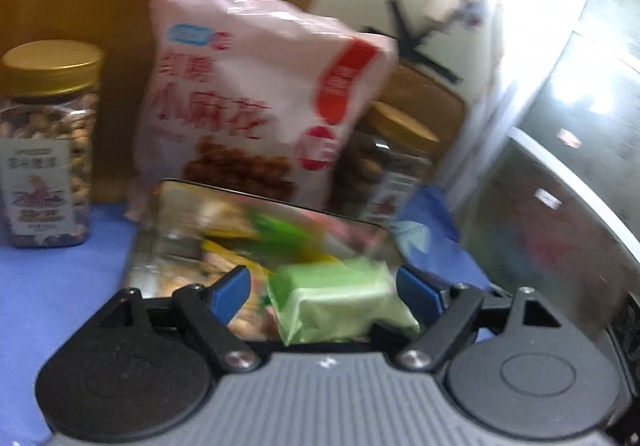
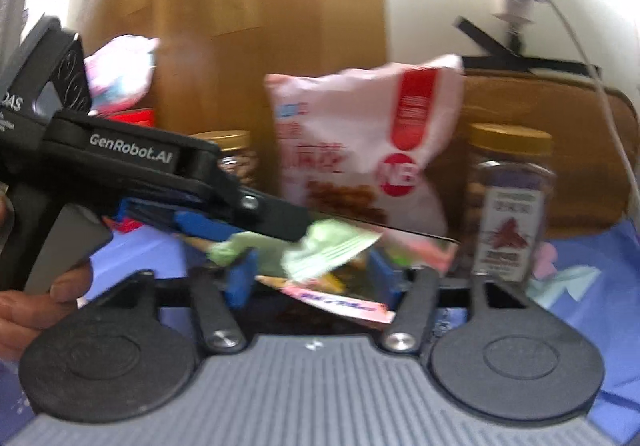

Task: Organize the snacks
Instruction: 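Lift the green pastry over the tin box and release it inside, then grasp the clear bag with the white bar and gold tie with the left gripper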

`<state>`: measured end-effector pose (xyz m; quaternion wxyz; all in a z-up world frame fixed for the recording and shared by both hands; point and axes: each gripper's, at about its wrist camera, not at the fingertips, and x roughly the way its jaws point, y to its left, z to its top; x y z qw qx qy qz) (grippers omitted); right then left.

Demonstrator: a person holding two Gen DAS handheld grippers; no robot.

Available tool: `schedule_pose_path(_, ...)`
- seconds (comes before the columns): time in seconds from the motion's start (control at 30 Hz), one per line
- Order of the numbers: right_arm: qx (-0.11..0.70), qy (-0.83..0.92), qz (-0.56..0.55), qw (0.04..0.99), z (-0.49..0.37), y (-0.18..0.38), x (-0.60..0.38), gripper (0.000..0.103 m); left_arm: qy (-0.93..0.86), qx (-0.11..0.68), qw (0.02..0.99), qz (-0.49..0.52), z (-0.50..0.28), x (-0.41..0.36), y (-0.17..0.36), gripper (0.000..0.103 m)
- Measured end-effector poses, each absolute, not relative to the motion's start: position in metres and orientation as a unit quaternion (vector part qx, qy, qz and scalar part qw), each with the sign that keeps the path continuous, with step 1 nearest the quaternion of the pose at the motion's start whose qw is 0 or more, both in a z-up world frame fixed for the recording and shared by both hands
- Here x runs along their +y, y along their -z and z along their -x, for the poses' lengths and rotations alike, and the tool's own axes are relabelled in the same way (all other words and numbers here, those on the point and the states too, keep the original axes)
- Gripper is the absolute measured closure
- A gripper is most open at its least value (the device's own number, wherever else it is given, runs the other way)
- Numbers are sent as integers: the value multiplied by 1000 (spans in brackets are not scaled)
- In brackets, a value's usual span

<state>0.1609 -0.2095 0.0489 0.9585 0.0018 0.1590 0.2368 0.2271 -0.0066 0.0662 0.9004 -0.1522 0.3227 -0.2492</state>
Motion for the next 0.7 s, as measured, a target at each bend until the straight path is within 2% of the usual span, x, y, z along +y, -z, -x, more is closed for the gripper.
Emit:
schedule_pose_path(0.2, 159, -223, -32, 961, -152, -52, -224, 35, 221, 313, 903, 196, -223, 29, -72, 20)
schedule_pose_path(0.33, 158, -274, -26, 948, -133, -57, -218, 34, 206, 298, 916, 174, -187, 65, -81, 20)
schedule_pose_path(0.53, 215, -389, 39, 895, -106, -44, -165, 34, 144, 334, 920, 147, -126, 135, -67, 19)
schedule_pose_path(0.7, 276, -430, 25, 859, -109, -33, -122, 34, 119, 347, 910, 194, -86, 169, -44, 19)
